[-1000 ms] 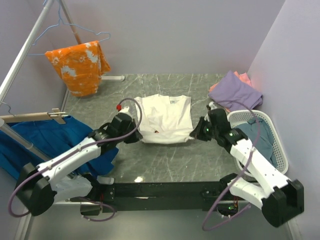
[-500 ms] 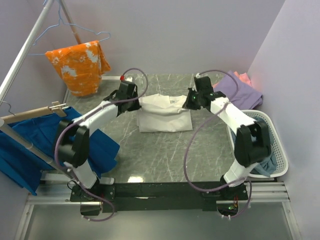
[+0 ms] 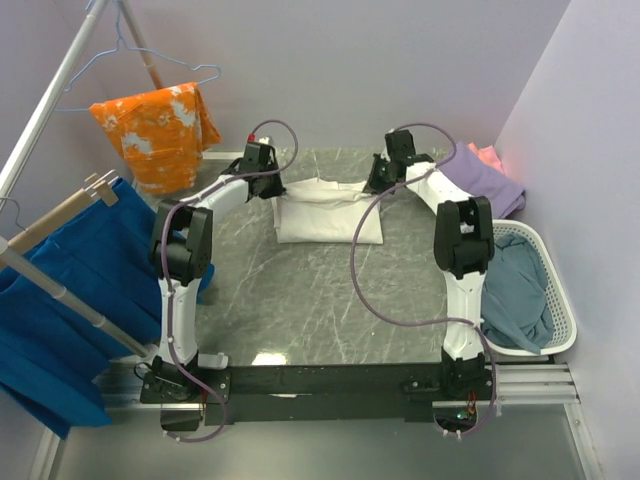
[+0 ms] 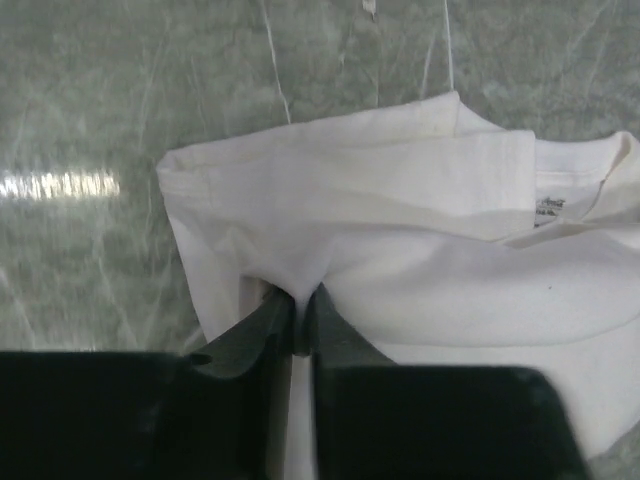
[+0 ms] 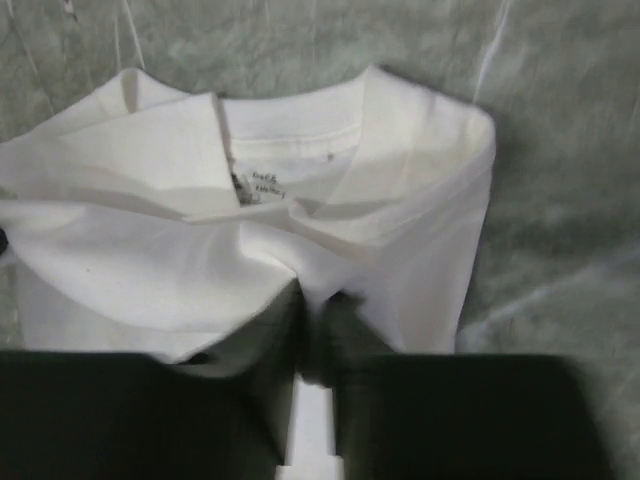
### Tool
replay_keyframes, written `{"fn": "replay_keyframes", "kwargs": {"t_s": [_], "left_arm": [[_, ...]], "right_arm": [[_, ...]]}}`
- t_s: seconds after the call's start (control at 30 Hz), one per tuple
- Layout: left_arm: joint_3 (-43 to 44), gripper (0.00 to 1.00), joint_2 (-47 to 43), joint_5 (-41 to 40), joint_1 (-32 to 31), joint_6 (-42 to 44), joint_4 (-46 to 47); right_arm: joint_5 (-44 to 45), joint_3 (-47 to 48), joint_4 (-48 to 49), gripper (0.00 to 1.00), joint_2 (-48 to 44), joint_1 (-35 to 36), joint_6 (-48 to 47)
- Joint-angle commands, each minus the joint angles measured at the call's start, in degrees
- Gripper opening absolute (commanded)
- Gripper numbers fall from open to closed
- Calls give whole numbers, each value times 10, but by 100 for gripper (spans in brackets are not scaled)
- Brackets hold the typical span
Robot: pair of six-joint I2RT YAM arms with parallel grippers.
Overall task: Fold and stack the t-shirts
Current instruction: Fold the long partially folded tshirt into a neat square
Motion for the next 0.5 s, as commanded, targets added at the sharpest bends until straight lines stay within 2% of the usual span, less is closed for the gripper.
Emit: {"fn": "replay_keyframes", "kwargs": {"t_s": [0.0,0.03,0.07,0.1,0.13,0.17,0.27,0.33,0.47], "left_arm": [[78,40,31,24,13,25,38],[82,56,37,16,17,22,44],[78,70,36,15,20,15,63],[75,77,33,14,31,8,78],[71,92,22,13,37,2,89],[65,99,16,14,43,-4,106],[65,99,-14,20,56,-4,105],[62,99,-33,41,56,6,100],[30,99,-56,160,51,-8,112]], "right_arm": [[11,88,15,47,35,-17,3],[23,92,30,63,38,-20,6],[27,90,44,70,35,-25,9],[36,86,79,76,29,-28,10],[49,71,99,83,11,-30,9],[65,66,113,84,1,-33,5],[55,61,135,86,-35,-40,-14],[31,77,112,86,-44,-39,-30],[-29,63,79,86,-61,-24,-26]]}}
